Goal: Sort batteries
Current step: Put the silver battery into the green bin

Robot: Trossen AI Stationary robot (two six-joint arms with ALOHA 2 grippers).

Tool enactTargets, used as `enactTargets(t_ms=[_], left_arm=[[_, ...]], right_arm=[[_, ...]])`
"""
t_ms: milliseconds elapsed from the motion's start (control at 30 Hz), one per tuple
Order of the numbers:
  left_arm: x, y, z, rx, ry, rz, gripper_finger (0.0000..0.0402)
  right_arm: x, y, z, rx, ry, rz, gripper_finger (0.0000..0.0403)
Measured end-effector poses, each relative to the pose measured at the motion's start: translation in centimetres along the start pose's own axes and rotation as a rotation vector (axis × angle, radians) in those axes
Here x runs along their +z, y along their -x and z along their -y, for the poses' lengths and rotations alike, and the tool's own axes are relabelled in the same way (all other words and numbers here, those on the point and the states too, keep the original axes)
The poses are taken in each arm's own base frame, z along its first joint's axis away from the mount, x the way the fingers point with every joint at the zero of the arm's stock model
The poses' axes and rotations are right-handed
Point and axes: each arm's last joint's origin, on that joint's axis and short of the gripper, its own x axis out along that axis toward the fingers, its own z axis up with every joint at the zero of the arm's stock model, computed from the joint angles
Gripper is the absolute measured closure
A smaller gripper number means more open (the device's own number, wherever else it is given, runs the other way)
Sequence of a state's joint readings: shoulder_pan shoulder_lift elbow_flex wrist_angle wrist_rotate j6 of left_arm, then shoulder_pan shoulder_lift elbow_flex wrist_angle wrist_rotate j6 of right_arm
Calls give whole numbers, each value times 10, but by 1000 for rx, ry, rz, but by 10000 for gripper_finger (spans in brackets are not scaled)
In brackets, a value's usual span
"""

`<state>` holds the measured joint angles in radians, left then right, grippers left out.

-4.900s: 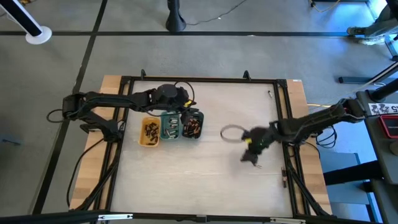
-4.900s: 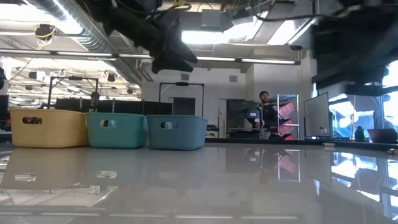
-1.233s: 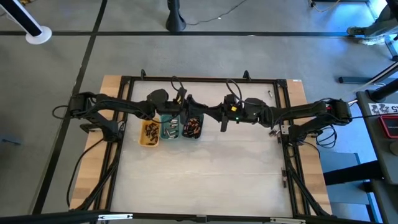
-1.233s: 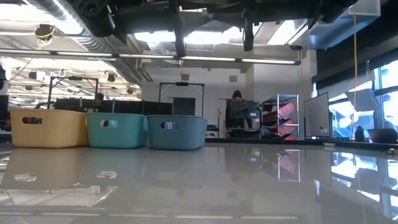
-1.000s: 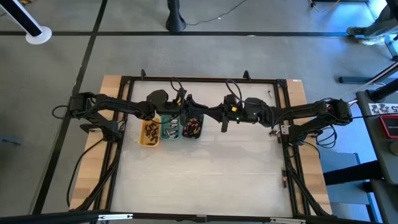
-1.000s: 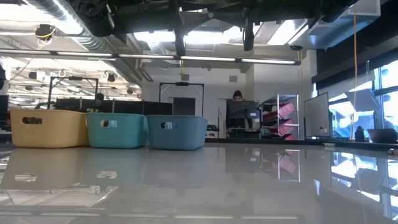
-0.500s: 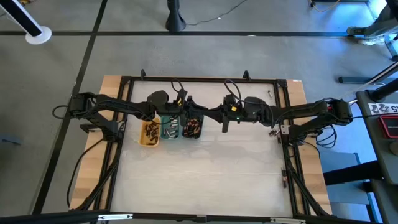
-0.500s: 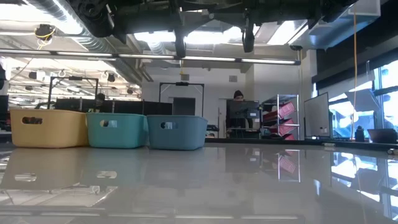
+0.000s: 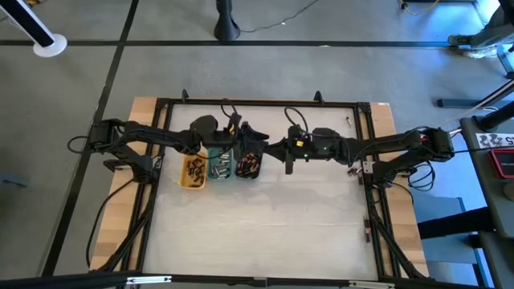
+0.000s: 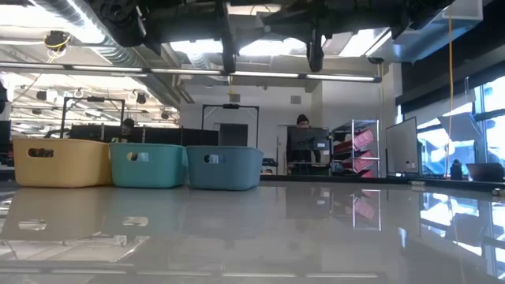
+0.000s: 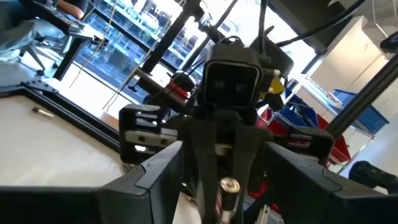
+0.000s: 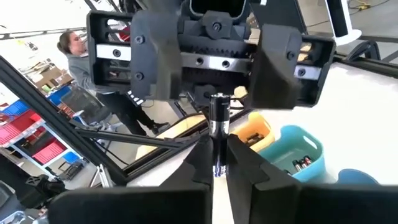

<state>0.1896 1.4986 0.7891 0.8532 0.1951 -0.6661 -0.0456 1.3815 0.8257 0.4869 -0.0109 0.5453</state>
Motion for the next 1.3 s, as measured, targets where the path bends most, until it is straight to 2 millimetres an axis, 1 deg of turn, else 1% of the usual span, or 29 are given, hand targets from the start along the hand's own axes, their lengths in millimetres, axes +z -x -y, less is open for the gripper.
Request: enactTargets(t_ms=[400,500,633,733,800,900,933,1000,1133,1300], left_arm=[[-4,0,-3,31,-10,-42,190],[-5,1,-4,36,-9,-48,199],[-5,0,-4,34,-29,-49,231],[-5,0,-4,33,-37,-49,266],[-5,0,-4,33,-54,-49,299],[-5,0,-4,29,-71,-47,365],[-5,0,-3,24,-80,-50,377],[-5,0,-3,21,-83,-53,377],[-5,0,-4,23,-82,-54,376],[-4,1,-5,31,-85,-56,376]], right_arm=[[1,0,1,-30,5,22,385],[1,0,1,-31,8,22,385],[1,0,1,-31,8,23,385],[1,0,1,-31,8,23,385],[1,0,1,-31,8,23,385],[1,0,1,-32,8,22,385],[1,0,1,-32,8,22,384],[1,0,1,-34,8,20,382],[0,0,1,-38,31,14,357],[1,1,2,-68,34,27,290]])
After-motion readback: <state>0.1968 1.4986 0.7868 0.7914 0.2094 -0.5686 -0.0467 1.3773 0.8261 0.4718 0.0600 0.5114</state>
